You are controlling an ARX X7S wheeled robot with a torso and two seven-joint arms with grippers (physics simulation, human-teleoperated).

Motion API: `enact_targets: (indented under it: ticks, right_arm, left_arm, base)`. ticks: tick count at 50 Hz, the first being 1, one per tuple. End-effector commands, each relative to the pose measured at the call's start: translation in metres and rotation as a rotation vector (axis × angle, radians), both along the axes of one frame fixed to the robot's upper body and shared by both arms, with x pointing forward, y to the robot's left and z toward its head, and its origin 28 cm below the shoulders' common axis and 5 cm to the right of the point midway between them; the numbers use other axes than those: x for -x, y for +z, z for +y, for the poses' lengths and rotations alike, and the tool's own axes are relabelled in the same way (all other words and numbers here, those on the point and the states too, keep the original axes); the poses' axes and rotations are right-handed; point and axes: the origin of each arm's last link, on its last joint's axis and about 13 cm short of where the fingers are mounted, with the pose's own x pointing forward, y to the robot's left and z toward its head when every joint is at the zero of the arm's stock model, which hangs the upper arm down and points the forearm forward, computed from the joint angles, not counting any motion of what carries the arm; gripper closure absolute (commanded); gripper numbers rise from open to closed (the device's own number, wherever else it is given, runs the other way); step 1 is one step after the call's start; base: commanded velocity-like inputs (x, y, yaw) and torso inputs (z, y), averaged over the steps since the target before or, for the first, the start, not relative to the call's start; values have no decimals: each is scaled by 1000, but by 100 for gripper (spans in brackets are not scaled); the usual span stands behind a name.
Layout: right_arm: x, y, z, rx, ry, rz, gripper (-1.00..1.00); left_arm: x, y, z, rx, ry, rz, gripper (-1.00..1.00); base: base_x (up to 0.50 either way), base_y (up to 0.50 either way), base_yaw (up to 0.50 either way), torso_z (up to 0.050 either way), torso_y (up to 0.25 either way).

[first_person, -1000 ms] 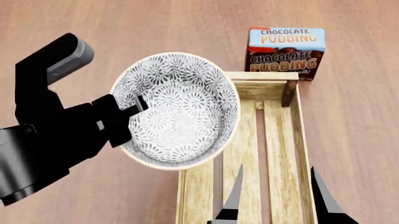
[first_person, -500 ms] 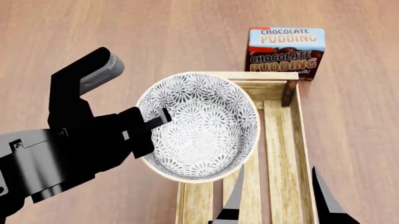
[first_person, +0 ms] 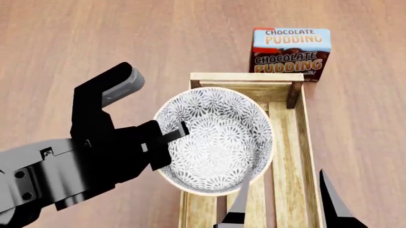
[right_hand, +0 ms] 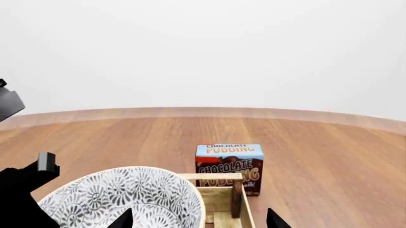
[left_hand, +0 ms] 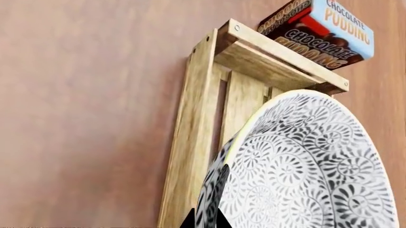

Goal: Pick up the bowl on the left and put it in the tray.

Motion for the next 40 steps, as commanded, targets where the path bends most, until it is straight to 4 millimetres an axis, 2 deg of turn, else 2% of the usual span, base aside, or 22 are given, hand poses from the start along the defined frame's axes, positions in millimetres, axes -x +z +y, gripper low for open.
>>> enact_targets:
  ticks: [1,22,40]
  right_arm:
    - [2,4,0,6,8,-16,-100]
    - [3,6,0,4,5,-19,-100]
    - [3,6,-2,1,1,-22,-100]
  left_arm:
    - [-1,-4,-8,117,-50,-1,100]
    - [-7,-22,-20,138,-58,41,100]
    - [-11,-29,-27,157,-64,57,100]
  base:
    - [0,0,0,0,10]
    - [0,0,0,0,0]
    - [0,0,0,0,1]
